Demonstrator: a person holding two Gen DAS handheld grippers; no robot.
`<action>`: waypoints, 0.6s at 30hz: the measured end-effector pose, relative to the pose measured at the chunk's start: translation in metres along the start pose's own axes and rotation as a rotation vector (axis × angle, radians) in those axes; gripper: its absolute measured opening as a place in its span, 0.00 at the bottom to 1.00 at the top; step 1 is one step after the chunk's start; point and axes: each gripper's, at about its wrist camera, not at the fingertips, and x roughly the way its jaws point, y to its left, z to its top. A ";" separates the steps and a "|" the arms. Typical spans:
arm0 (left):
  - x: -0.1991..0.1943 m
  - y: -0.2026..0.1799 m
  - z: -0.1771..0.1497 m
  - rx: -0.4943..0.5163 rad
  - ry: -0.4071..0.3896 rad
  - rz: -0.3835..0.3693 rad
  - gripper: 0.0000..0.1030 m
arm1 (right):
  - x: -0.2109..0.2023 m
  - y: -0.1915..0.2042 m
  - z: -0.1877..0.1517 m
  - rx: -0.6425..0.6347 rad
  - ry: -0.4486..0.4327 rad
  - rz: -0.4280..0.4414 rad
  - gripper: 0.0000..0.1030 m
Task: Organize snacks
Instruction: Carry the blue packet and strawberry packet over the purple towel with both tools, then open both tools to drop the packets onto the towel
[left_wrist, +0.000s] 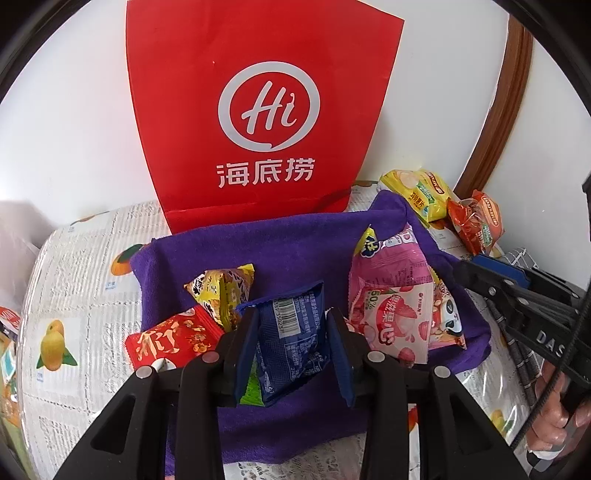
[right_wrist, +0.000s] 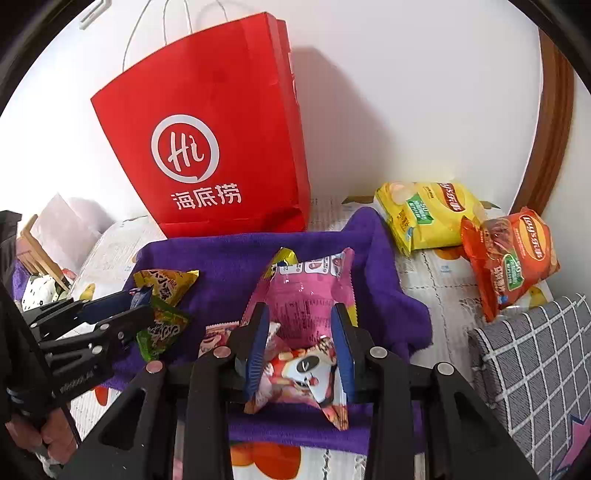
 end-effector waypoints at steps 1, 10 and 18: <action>0.000 -0.001 0.000 0.000 0.005 0.000 0.37 | -0.002 -0.001 -0.001 0.002 0.000 -0.001 0.37; -0.005 -0.001 0.000 -0.019 0.027 0.022 0.45 | -0.023 -0.004 -0.017 0.018 0.004 -0.005 0.38; -0.030 0.000 -0.004 -0.023 0.010 0.050 0.51 | -0.040 -0.001 -0.027 0.026 0.008 0.003 0.38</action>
